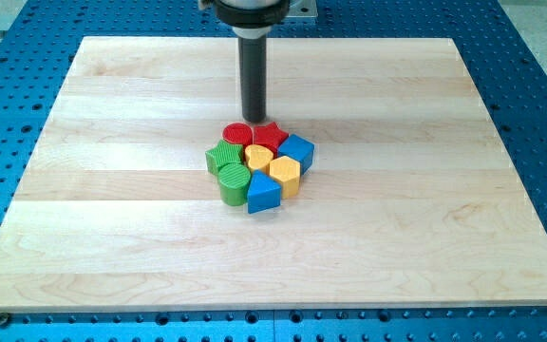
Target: Separate the green blocks from the group of the blocks
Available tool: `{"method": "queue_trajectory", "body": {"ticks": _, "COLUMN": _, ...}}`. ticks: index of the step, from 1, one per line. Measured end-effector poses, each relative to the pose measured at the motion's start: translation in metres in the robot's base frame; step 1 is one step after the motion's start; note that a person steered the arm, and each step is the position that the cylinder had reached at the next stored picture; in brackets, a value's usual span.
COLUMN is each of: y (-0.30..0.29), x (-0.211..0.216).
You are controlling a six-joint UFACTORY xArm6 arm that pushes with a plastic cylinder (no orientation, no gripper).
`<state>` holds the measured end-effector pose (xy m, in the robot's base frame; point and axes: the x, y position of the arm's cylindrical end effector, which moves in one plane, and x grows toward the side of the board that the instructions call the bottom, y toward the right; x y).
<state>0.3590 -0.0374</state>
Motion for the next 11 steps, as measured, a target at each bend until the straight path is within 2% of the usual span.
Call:
{"method": "queue_trajectory", "body": {"ticks": 1, "y": -0.041, "x": 0.041}}
{"method": "queue_trajectory", "body": {"ticks": 2, "y": 0.001, "x": 0.067}}
{"method": "queue_trajectory", "body": {"ticks": 3, "y": 0.005, "x": 0.098}}
{"method": "queue_trajectory", "body": {"ticks": 5, "y": -0.017, "x": 0.132}}
{"method": "queue_trajectory", "body": {"ticks": 6, "y": 0.001, "x": 0.149}}
{"method": "queue_trajectory", "body": {"ticks": 7, "y": 0.001, "x": 0.149}}
{"method": "queue_trajectory", "body": {"ticks": 9, "y": 0.077, "x": 0.164}}
{"method": "queue_trajectory", "body": {"ticks": 10, "y": 0.036, "x": 0.179}}
{"method": "queue_trajectory", "body": {"ticks": 11, "y": 0.074, "x": 0.210}}
